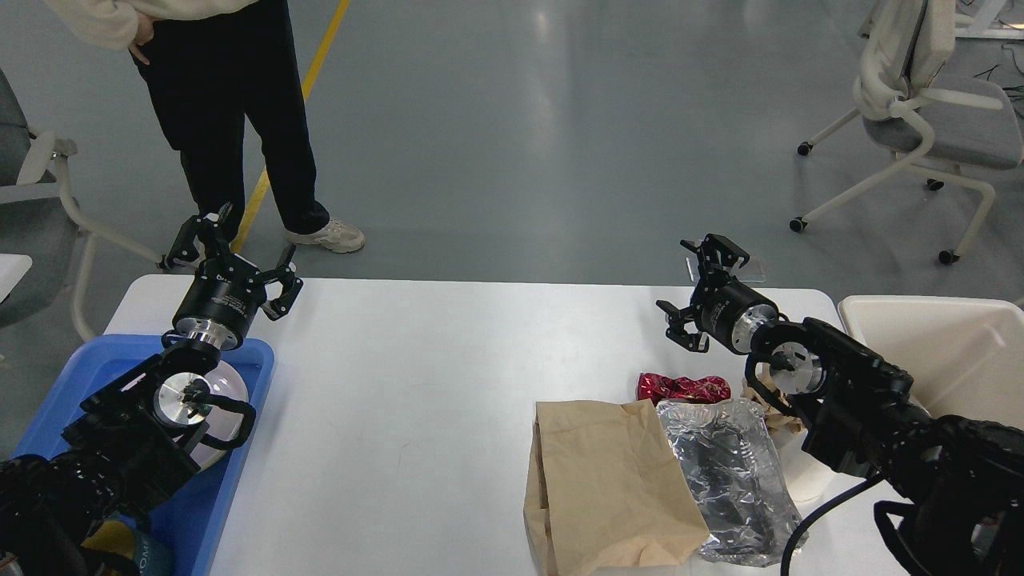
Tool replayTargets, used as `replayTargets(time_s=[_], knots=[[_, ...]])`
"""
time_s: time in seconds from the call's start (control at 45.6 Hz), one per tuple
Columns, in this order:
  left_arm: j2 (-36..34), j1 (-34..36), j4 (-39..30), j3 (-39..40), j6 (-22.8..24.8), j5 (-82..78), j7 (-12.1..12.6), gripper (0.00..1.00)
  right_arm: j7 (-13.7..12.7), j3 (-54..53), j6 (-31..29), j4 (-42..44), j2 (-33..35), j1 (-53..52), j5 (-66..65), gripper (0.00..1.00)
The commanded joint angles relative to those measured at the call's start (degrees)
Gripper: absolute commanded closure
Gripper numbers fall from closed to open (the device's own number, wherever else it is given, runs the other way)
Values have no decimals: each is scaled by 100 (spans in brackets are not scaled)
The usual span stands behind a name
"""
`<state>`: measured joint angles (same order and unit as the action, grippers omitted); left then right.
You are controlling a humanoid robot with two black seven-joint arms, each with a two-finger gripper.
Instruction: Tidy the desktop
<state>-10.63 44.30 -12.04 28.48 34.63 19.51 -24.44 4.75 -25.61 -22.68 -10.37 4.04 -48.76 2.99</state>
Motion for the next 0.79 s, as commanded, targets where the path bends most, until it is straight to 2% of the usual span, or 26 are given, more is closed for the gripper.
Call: replayTargets(time_s=[0.0,0.767], knots=[[0,0,0,0,0,0,0,3,0,4,0,0,0,7,0,0],[0,0,0,0,0,0,0,3,-62,-5,9,44,70,-195,53,0]])
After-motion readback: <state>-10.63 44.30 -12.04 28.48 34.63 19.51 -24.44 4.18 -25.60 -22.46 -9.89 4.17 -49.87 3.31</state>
